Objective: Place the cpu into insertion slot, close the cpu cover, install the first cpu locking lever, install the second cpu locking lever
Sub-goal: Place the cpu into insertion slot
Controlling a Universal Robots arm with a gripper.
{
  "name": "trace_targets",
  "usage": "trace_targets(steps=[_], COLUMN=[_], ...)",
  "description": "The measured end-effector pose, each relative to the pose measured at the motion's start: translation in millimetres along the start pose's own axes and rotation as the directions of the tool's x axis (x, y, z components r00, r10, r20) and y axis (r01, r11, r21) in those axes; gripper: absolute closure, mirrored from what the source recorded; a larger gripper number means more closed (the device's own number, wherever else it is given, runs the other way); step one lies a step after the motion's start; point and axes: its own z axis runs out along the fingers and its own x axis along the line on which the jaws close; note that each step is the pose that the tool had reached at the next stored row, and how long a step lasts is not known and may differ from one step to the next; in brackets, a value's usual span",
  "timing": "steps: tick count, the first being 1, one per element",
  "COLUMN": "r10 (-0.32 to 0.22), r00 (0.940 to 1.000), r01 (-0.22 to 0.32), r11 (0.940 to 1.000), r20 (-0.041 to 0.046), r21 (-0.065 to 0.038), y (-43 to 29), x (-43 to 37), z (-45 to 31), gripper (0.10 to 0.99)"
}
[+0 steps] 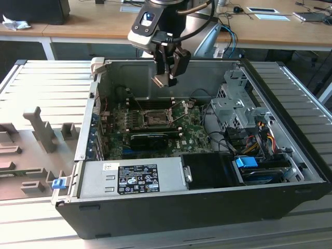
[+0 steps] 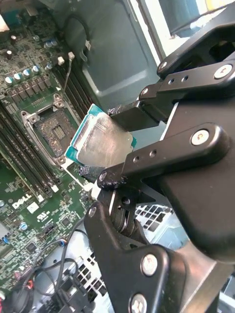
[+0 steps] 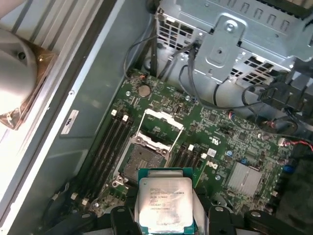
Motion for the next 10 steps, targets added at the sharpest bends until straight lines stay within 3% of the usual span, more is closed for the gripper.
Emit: trace_targets(steps=[5,10], r10=[0.077,0.113], r00=[0.997,0.9936], r01=[-0.077,-0.113], r11=[0.997,0.9936], r20=[0.0068,0.01], r21=[-0.002,-0.003], y=[0.0,-0.1], x=[0.0,0.0], z=[0.4,0.9], gripper=[0.557,0.557])
